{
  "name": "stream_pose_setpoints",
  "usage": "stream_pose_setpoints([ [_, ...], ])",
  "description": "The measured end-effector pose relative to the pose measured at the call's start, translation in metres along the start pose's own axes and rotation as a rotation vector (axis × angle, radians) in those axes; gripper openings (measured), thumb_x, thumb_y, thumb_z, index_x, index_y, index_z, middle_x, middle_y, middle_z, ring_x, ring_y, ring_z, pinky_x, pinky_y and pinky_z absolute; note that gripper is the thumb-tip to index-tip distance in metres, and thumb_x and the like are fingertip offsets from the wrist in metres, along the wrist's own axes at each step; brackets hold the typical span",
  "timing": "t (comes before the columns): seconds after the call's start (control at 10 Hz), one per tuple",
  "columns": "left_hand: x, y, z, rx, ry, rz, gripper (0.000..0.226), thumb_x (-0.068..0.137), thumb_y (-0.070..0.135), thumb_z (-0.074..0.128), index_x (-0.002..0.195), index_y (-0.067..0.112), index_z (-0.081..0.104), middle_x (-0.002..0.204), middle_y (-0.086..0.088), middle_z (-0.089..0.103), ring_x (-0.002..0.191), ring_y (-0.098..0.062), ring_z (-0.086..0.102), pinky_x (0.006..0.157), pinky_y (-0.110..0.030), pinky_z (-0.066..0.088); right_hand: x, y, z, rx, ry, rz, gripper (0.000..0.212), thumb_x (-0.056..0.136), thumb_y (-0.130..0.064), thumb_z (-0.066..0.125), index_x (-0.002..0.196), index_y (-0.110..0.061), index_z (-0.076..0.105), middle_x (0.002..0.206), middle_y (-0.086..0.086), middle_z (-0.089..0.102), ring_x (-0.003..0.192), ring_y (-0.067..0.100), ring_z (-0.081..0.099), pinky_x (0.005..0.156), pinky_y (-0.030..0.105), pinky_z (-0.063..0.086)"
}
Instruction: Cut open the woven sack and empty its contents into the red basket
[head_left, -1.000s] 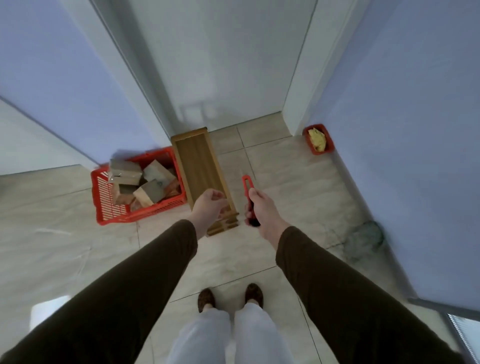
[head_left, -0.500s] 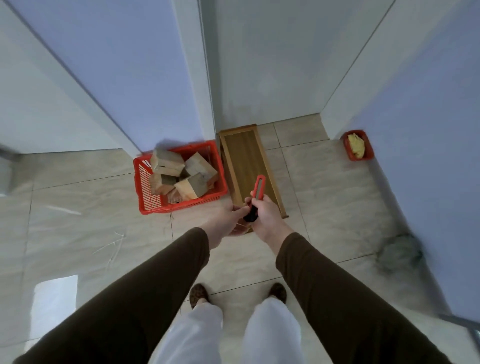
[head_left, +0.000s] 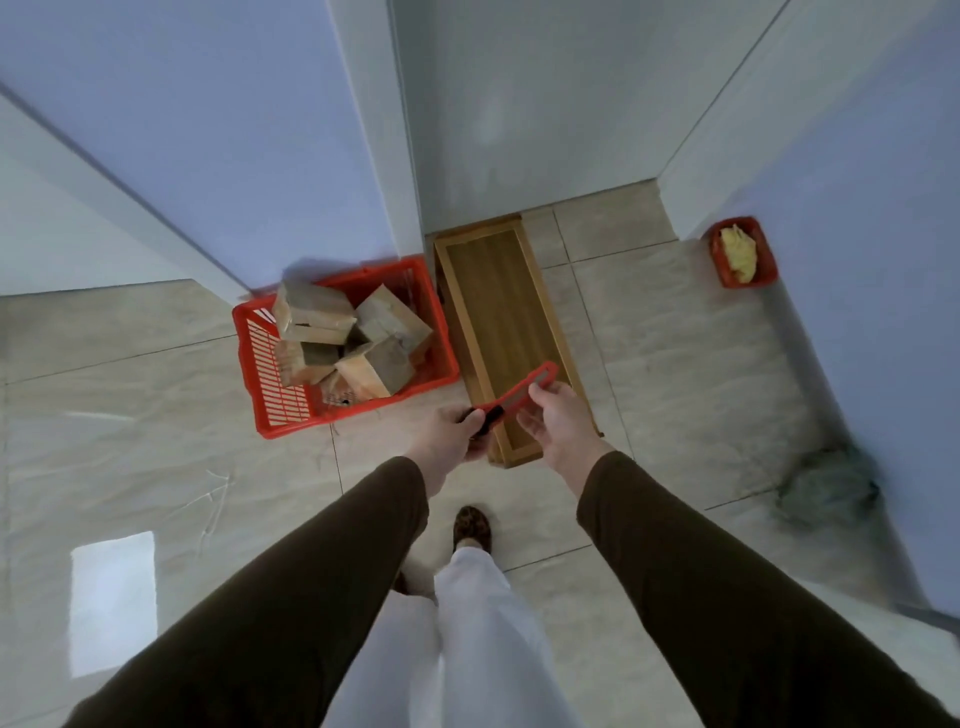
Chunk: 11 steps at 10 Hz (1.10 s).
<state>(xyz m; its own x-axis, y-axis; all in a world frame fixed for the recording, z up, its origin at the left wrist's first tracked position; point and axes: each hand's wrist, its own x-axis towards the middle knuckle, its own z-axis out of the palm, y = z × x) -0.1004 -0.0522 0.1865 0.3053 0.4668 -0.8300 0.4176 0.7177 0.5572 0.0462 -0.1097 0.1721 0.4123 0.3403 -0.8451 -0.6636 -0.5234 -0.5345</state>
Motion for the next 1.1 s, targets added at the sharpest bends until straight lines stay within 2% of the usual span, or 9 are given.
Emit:
stream_pose_setpoints([
  [0.1,0.039,-0.005,0.001,-0.019,0.057,-0.035,0.009,0.104,0.014,0.060,0.109,0.008,0.058,0.097,-0.018,0.074,0.073,-0.021,0.071,0.058,-0.022,0.061,0.044,0.001,-0.006,-0.119,0.103,-0.052,0.016,0.102,-0.012,0.064,0.114,-0.022,0.059,0.111,0.008,0.072,0.097,0.020,0.074,0.077,0.032,0.062],
  [0.2,0.083,-0.013,0.004,-0.054,0.065,-0.055,0.011,0.104,0.014,0.061,0.108,0.010,0.052,0.100,-0.020,0.075,0.074,-0.022,0.072,0.061,-0.026,0.062,0.086,0.010,-0.007,-0.175,0.180,-0.098,0.024,0.098,-0.009,0.069,0.106,-0.028,0.055,0.106,0.007,0.072,0.087,0.018,0.077,0.063,0.026,0.061],
  [0.3,0.127,-0.027,0.007,0.043,0.109,-0.051,0.007,0.103,0.017,0.062,0.107,0.013,0.058,0.096,-0.011,0.074,0.073,-0.017,0.071,0.066,-0.026,0.062,0.124,0.026,-0.011,-0.159,0.235,-0.104,0.027,0.096,-0.008,0.072,0.106,-0.027,0.056,0.104,0.008,0.073,0.075,0.014,0.079,0.055,0.022,0.060],
  [0.4,0.164,-0.043,0.007,0.124,0.122,-0.034,0.003,0.102,0.019,0.063,0.101,0.017,0.061,0.090,-0.004,0.071,0.068,-0.012,0.065,0.054,-0.017,0.056,0.156,0.044,-0.014,-0.139,0.270,-0.108,0.027,0.096,-0.008,0.072,0.103,-0.028,0.056,0.104,0.007,0.072,0.079,0.015,0.078,0.054,0.020,0.059],
  [0.5,0.192,-0.055,0.009,0.130,0.126,-0.024,0.008,0.101,0.015,0.065,0.095,0.017,0.059,0.090,-0.005,0.069,0.068,-0.013,0.064,0.047,-0.013,0.053,0.181,0.055,-0.016,-0.147,0.285,-0.117,0.027,0.096,-0.007,0.072,0.101,-0.027,0.055,0.106,0.006,0.070,0.083,0.017,0.077,0.059,0.021,0.060],
  [0.6,0.212,-0.065,0.012,0.144,0.140,0.003,0.010,0.099,0.011,0.066,0.095,0.017,0.059,0.092,-0.005,0.068,0.072,-0.014,0.066,0.048,-0.015,0.052,0.201,0.061,-0.018,-0.201,0.310,-0.133,0.028,0.097,-0.010,0.071,0.115,-0.024,0.054,0.105,0.003,0.068,0.084,0.015,0.077,0.068,0.026,0.063],
  [0.8,0.232,-0.076,0.017,0.166,0.164,0.013,0.011,0.098,0.014,0.068,0.094,0.019,0.059,0.092,-0.005,0.069,0.071,-0.015,0.067,0.049,-0.016,0.051,0.216,0.066,-0.021,-0.329,0.363,-0.176,0.027,0.099,-0.020,0.071,0.118,-0.025,0.051,0.098,0.000,0.069,0.075,0.011,0.077,0.063,0.024,0.062],
  [0.9,0.228,-0.077,0.014,0.210,0.159,0.035,0.012,0.098,0.017,0.069,0.094,0.021,0.059,0.085,-0.002,0.067,0.071,-0.016,0.066,0.059,-0.026,0.054,0.208,0.065,-0.023,-0.376,0.390,-0.163,0.029,0.098,-0.019,0.071,0.115,-0.025,0.049,0.094,0.002,0.069,0.074,0.014,0.076,0.067,0.028,0.064],
  [1.1,0.181,-0.046,-0.004,0.242,0.200,0.110,0.012,0.099,0.020,0.067,0.092,0.025,0.059,0.085,-0.001,0.063,0.075,-0.018,0.065,0.071,-0.033,0.058,0.157,0.040,-0.017,-0.343,0.296,-0.208,0.029,0.099,-0.015,0.069,0.118,-0.027,0.051,0.098,0.002,0.069,0.081,0.013,0.074,0.061,0.023,0.058],
])
